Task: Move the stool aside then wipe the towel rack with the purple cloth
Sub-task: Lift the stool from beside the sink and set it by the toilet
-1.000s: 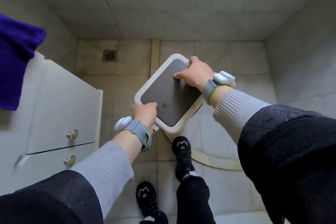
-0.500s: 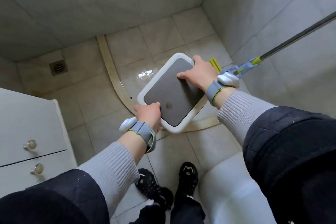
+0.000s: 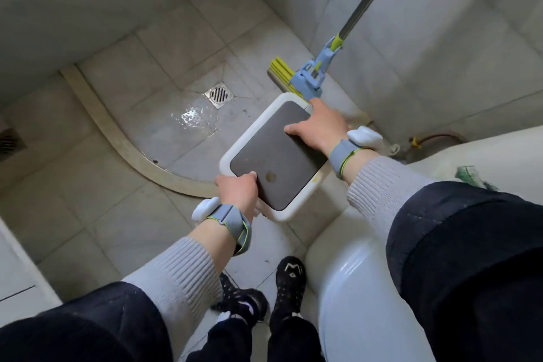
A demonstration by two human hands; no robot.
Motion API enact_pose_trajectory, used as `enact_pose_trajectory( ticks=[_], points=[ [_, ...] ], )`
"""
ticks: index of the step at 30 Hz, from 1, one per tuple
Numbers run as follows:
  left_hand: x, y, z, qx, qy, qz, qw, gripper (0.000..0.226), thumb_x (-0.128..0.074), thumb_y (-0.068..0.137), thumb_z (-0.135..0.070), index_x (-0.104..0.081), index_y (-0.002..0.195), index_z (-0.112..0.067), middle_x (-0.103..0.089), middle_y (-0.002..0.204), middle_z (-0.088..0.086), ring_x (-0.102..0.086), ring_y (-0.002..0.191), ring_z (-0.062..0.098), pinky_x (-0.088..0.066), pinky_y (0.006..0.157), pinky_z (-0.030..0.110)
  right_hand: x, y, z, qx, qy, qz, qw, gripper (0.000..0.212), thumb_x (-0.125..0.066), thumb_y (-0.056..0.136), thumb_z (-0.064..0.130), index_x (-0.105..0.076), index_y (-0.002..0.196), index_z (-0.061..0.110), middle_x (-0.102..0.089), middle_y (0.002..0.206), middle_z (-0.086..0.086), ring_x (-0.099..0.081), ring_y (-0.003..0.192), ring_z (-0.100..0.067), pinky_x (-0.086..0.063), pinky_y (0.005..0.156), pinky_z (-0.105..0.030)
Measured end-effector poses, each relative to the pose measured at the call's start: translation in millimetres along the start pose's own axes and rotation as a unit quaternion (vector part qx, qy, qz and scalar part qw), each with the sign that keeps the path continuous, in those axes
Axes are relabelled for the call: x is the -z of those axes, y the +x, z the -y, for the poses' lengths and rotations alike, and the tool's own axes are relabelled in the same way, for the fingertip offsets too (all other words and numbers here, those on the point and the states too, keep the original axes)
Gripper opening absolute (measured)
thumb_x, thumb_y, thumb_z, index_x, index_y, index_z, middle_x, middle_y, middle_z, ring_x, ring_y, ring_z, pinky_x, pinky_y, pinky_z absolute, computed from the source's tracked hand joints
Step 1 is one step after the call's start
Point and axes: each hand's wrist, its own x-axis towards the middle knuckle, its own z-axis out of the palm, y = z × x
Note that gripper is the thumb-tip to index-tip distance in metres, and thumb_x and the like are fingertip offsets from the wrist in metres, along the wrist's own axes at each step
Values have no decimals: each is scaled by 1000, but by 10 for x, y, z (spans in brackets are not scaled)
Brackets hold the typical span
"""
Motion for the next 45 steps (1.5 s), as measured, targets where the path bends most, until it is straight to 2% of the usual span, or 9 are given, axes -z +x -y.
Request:
enact_pose_trajectory(
  ticks=[3,8,13,19,22,30,34,40,45],
  points=[
    [-340,201,331,1,29,4,1000,74,-66,45,-47,-55,113,-20,-73,99,14,-73,82,39,-58,73,63,18,8,-456,-30,12,1,999,80,-71,61,65,-52,128,26,-66,123,-6,-60,115,-37,-49,83,-40],
    [-767,107,541,-7,67,13,998,67,-68,52,-44,-57,114,-23,-73,99,10,-72,83,38,-59,70,61,75,14,-1022,-70,23,-6,997,85,-69,62,65,-48,135,28,-61,129,-12,-59,117,-39,-49,89,-42],
    [-1089,184,768,-23,103,5,994,69,-65,41,-50,-60,107,-31,-73,100,6,-72,88,36,-59,73,62,89,-1,-1445,-97,29,-12,995,86,-70,67,65,-42,142,32,-55,135,-14,-54,124,-40,-45,95,-44],
    [-1444,-136,820,-38,126,19,991,66,-68,53,-45,-54,113,-22,-71,103,8,-71,89,35,-60,80,57,-15,66,-1982,-126,43,-20,991,85,-68,65,66,-41,140,36,-56,130,-14,-54,122,-39,-44,91,-41],
    [-1581,-101,913,-38,148,10,988,65,-67,56,-45,-53,115,-22,-69,105,8,-68,91,35,-60,81,55,-87,141,-2149,-131,44,-22,990,83,-70,69,63,-39,142,35,-54,132,-13,-52,123,-40,-32,82,-43],
    [-1834,-47,1065,-18,173,23,984,60,-67,66,-45,-43,115,-20,-62,108,10,-66,94,37,-62,73,55,-225,401,-2446,-146,38,12,988,83,-69,69,61,-36,140,36,-52,132,-11,-53,120,-40,-37,96,-50],
    [-1932,36,1114,7,153,42,987,49,-60,74,-29,-42,119,-18,-61,108,9,-65,94,35,-61,80,55,-296,530,-2550,-147,46,20,988,81,-72,72,54,-37,141,33,-51,132,-13,-51,121,-41,-31,85,-46],
    [-2105,-22,1114,38,185,47,981,42,-52,84,-16,-30,119,-13,-56,110,14,-61,97,34,-61,82,50,-311,688,-2634,-162,69,24,984,79,-74,72,43,-36,140,31,-47,133,-13,-46,125,-41,-33,89,-46],
    [-2151,-119,1026,60,205,34,976,63,-51,75,-24,-36,133,-3,-56,124,21,-57,109,44,-54,94,50,-323,700,-2629,-172,68,31,982,77,-72,74,37,-34,141,30,-44,135,-15,-41,126,-41,-26,84,-42]
  ],
)
